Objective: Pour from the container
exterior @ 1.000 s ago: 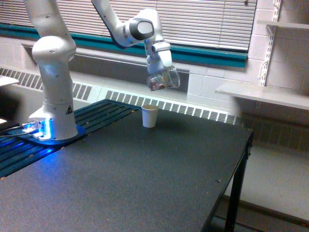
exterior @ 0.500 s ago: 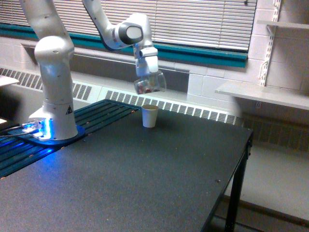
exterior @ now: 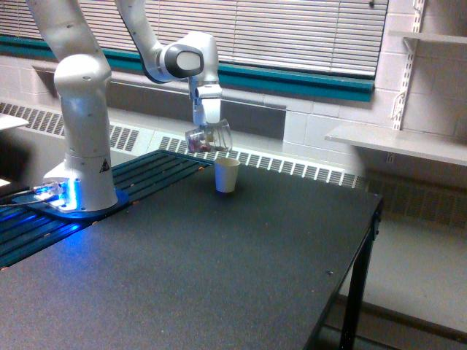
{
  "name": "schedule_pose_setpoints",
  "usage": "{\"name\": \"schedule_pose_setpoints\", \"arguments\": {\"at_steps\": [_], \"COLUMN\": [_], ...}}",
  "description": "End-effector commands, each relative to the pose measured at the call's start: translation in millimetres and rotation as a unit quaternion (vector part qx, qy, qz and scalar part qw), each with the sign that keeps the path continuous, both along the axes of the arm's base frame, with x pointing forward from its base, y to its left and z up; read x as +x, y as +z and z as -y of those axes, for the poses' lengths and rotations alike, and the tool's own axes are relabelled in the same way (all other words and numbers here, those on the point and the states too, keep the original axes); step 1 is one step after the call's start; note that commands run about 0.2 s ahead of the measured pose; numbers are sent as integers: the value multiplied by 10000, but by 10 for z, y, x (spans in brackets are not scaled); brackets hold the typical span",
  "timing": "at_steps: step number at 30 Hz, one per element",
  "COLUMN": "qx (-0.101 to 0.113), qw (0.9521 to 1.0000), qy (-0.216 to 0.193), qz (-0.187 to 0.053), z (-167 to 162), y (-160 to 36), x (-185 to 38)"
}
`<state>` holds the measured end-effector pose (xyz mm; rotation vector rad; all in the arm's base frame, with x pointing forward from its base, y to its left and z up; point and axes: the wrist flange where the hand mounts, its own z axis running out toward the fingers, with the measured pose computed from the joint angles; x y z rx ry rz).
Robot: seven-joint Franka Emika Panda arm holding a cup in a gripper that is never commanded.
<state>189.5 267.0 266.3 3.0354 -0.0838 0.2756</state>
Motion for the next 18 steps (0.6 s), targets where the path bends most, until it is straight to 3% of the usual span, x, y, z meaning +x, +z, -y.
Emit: {"name": "schedule_pose_setpoints", "arguments": {"at_steps": [1,8,18], "qx": [-107,-125,-229], "qw": [9997,9993,9976], "qy": [176,295,516], "qz": [-150,-175,-392], "z": [74,28,-3], "y": [-106,-88,-154], "x": [-105,-27,-8]}}
